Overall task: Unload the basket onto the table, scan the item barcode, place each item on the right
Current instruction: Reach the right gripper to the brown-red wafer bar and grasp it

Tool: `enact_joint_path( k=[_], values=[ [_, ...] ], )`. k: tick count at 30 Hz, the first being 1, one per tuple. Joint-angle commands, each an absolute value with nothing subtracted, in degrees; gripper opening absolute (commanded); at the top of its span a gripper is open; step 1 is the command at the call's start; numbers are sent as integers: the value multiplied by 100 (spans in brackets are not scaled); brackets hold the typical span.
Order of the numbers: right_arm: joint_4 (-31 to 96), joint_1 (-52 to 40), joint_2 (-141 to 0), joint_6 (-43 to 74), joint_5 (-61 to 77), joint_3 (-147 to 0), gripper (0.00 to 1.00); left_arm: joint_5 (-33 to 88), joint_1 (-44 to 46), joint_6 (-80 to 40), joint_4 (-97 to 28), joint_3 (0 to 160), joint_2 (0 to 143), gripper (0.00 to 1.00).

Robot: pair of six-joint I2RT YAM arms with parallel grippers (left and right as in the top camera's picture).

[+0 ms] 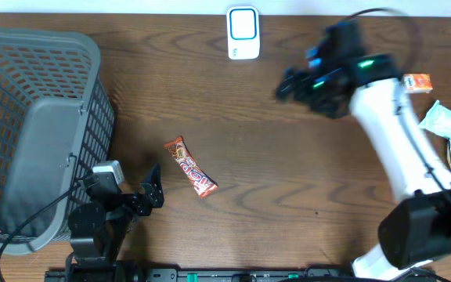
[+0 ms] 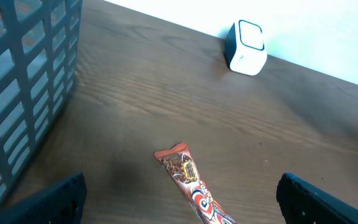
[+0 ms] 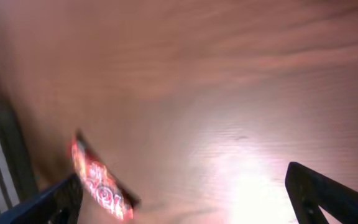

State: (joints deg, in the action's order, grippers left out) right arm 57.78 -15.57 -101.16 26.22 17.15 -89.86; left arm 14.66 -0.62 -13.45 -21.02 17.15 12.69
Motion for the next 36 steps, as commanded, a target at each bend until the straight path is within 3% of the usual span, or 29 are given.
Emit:
enact_joint_path(
  k=[1,8,12,22,29,33,34,36],
  values=[
    [5011,-2432,-10138,2025,1966,-8211,99,1431,-56,-1269,-2097,1693,1256,98],
    [3164,-3583,-10138,1820,2672,-6831,99,1431,-56,-1269,-2097,1693,1256,98],
    [2832,-4053,-10138,1549,2858,-6617,99,1431,-56,-1269,-2097,1693,1256,98],
    [2040,-4939,-10398,1009,1352,-6475,99,1431,-56,-1269,-2099,1693,1256,98],
    [1337,-5382,-11214,947,644,-6475,83,1431,-56,-1269,-2097,1693,1256,98],
    [897,-5384,-11633,978,631,-6477,80,1431,-56,-1269,-2097,1693,1256,98],
    [840,-5367,-11651,978,631,-6477,75,1431,-56,-1269,-2097,1693,1256,98],
    [768,-5321,-11653,980,631,-6477,57,1431,-56,-1269,-2097,1693,1256,98]
  ],
)
